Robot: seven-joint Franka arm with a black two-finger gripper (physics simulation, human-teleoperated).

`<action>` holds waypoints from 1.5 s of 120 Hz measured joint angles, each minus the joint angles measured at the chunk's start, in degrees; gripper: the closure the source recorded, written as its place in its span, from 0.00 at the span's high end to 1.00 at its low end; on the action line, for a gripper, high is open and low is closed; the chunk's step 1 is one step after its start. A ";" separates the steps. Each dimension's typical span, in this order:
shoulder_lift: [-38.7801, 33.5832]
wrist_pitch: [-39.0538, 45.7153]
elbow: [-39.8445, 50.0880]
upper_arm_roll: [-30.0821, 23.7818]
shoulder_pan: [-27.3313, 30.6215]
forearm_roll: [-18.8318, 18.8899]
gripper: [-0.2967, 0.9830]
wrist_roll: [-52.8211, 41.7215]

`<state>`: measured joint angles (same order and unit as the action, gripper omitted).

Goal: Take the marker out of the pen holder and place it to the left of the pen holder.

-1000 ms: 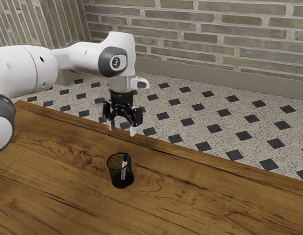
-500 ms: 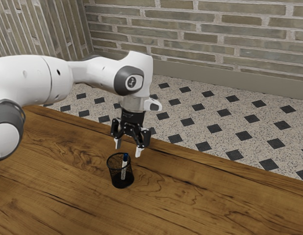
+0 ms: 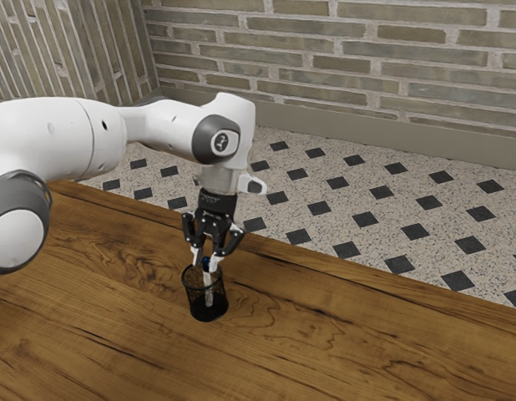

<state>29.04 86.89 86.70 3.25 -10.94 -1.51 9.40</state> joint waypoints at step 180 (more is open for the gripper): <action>-5.10 20.05 5.72 0.86 15.45 -2.81 0.19 -1.45</action>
<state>23.95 106.94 92.43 4.11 4.51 -4.32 7.95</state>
